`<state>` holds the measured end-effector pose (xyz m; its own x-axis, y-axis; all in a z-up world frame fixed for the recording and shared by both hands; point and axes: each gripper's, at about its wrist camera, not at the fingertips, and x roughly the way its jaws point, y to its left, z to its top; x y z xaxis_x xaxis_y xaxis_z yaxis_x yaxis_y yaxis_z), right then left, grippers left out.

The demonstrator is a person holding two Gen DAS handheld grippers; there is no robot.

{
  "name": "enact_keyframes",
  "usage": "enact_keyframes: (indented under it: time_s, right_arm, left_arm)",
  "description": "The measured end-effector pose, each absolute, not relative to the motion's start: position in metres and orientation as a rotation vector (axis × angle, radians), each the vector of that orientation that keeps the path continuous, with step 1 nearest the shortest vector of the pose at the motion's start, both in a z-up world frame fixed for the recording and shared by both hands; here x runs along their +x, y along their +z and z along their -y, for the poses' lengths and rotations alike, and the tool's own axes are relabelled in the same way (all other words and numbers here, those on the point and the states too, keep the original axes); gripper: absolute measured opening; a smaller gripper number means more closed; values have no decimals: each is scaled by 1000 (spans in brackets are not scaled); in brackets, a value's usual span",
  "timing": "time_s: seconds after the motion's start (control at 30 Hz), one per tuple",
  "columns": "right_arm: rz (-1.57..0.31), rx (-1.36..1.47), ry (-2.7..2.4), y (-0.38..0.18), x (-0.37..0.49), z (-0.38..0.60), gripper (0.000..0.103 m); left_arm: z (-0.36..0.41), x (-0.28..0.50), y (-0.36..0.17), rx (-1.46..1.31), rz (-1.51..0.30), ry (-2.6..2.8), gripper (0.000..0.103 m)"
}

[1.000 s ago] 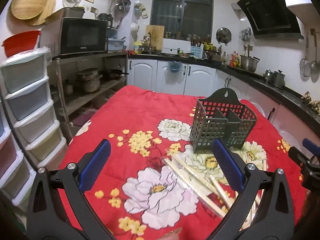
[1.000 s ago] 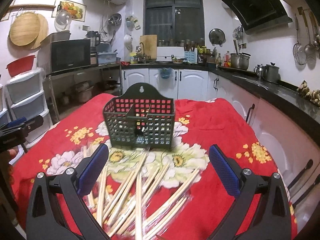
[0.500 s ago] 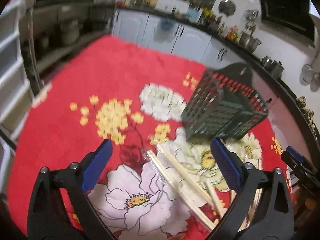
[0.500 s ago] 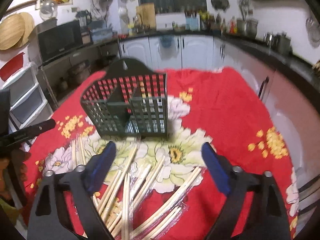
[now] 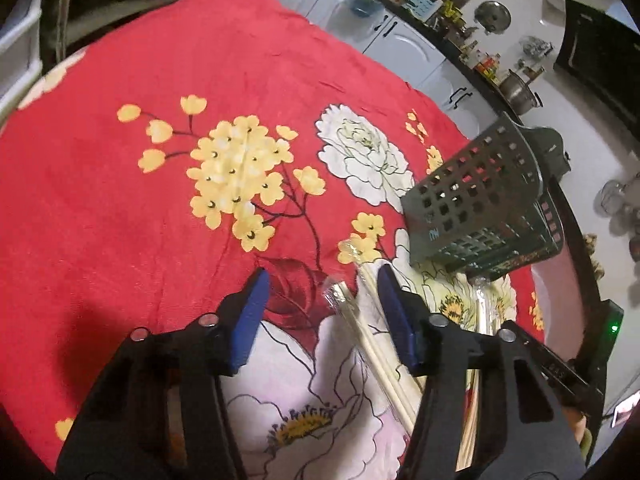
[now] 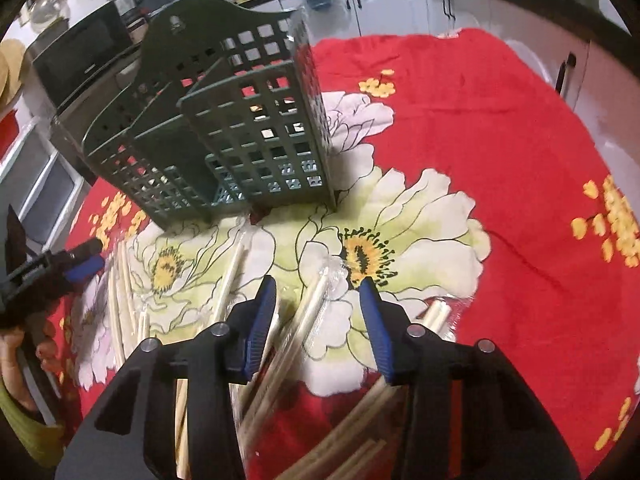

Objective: Organize utensils
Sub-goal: 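Lower the right gripper onto a wrapped chopstick pair and close it, then lift the chopstick pair with the right gripper and carry it over the green caddy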

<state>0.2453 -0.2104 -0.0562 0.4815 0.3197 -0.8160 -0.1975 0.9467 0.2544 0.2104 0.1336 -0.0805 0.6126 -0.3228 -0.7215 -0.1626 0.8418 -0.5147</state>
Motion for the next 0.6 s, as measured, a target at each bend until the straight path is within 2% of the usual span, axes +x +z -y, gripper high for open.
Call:
enact_keyframes:
  time_s: [0.07,0.23,0.4,0.53,0.6]
  right_arm:
    - [-1043,170,315,-61,251,213,32]
    - [-1053,228,302,-69,261,221,16]
    - [-1032,270,299,-66,261,232,11]
    - [-999,290,299,-57,259,240,11]
    - [-975,299,305,-51,256,243,11]
  left_arm:
    - [-135,212,-84,-595,-918,-107,37]
    - [-134,218,-87,-599,-913,-125,33]
    - [-136,220,-89,-568,-911,-132,22]
    - [-135,220,-91,-564,-917,-148,5]
    - [-135,218,-90,-554,-913,-160,4]
